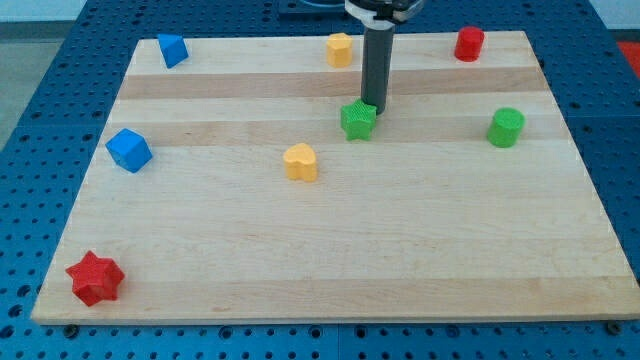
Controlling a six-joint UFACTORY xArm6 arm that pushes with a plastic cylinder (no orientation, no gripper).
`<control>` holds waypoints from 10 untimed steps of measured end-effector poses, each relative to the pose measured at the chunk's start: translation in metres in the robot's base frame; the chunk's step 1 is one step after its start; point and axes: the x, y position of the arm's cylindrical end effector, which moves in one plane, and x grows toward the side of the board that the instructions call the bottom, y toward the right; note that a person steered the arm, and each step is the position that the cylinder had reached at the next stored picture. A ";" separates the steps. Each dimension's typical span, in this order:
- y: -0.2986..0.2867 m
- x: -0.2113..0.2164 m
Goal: Slide the green star to the right of the yellow heart
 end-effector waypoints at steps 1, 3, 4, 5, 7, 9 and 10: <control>-0.016 -0.004; -0.017 0.048; -0.017 0.048; -0.017 0.050; -0.017 0.069; -0.017 0.078; -0.017 0.080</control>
